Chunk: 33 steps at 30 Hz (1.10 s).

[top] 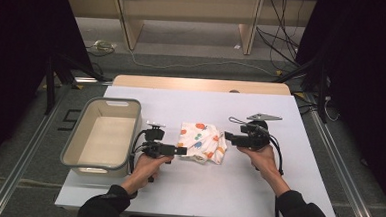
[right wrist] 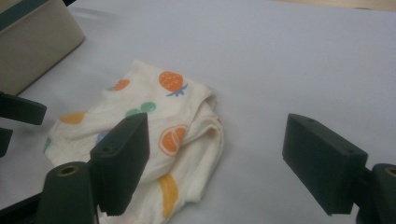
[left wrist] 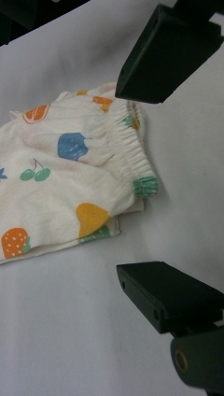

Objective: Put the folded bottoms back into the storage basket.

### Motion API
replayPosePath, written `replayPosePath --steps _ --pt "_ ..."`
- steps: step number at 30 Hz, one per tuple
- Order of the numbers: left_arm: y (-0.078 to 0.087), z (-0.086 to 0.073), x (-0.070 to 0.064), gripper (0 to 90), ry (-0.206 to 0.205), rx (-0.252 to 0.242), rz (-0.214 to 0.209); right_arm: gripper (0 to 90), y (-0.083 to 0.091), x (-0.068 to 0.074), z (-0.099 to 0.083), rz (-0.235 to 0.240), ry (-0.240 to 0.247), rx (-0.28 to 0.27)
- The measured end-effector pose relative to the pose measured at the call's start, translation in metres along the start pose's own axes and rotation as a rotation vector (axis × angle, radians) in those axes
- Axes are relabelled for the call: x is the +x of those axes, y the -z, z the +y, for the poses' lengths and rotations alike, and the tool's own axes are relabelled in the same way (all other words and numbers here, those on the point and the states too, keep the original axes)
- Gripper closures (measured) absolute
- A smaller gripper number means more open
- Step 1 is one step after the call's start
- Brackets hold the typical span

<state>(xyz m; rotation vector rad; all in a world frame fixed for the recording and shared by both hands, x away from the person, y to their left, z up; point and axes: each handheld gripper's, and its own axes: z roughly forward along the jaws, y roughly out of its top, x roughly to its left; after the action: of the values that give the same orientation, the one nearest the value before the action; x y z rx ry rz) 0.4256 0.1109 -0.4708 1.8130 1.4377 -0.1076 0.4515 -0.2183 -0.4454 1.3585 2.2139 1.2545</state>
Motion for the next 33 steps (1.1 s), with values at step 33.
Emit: replayPosePath --steps 33 --pt "-0.022 0.014 0.004 40.8 0.027 0.06 0.023 26.9 -0.034 -0.011 0.01 0.011 -0.023 0.063"
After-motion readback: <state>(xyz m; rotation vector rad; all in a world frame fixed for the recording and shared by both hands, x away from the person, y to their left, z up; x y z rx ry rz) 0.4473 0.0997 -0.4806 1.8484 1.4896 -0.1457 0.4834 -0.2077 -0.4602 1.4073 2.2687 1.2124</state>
